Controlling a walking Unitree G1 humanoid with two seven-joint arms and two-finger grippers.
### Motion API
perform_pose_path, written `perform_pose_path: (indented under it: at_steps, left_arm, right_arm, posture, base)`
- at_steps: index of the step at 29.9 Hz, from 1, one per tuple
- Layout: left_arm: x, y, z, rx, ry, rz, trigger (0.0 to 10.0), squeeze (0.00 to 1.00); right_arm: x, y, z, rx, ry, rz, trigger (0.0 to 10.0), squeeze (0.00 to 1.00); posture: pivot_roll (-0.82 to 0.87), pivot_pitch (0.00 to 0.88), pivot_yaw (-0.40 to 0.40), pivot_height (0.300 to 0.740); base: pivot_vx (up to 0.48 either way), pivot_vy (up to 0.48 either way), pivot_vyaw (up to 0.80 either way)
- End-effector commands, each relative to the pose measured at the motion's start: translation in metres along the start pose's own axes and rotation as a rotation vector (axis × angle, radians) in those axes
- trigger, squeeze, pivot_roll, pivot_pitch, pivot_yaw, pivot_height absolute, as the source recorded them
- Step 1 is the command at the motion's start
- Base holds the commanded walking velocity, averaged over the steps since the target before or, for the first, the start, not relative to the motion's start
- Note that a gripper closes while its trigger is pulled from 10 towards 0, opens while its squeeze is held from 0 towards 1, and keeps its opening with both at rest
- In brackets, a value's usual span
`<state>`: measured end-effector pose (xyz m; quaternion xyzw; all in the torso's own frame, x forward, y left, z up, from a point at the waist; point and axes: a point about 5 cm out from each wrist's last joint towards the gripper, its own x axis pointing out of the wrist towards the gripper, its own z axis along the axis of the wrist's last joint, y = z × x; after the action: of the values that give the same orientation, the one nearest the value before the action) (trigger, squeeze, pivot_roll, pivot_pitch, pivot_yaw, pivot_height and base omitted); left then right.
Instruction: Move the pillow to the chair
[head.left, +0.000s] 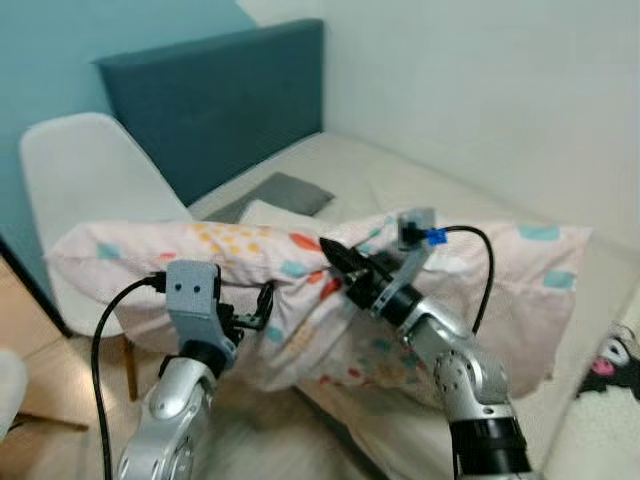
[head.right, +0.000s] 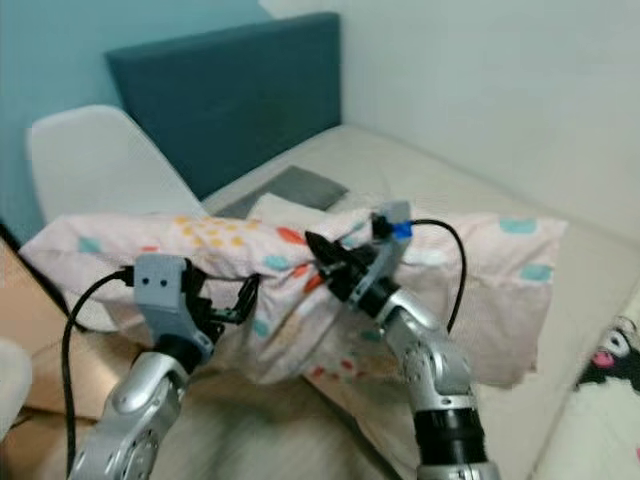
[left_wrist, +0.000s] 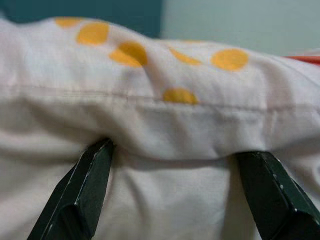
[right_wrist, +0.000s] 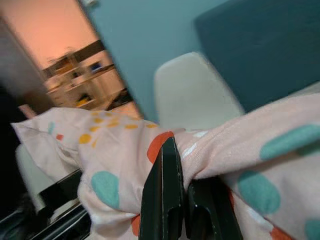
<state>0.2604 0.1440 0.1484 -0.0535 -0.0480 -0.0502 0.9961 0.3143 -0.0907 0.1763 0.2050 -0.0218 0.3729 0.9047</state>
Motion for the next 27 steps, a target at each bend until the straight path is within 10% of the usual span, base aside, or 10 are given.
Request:
perform_pose_path:
  at_steps: [1,27]
  left_arm:
    - [-0.001,0.003,-0.001,0.012,0.0,0.027,10.0,0.0]
    - [0.001,0.008,0.006,0.038,-0.043,0.064,10.0,0.0]
  right_arm:
    - [0.004,0.007,0.018,-0.047,-0.083,0.052,10.0,0.0]
    - [0.019,0.02,0.027,-0.115,-0.085,0.119,10.0,0.0]
  posture:
    - [0.1,0.0,-0.037,0.74]
    - [0.09,0.0,-0.035,0.74]
  base:
    - [0.0,0.0,0.76]
    - [0.066,0.0,0.67]
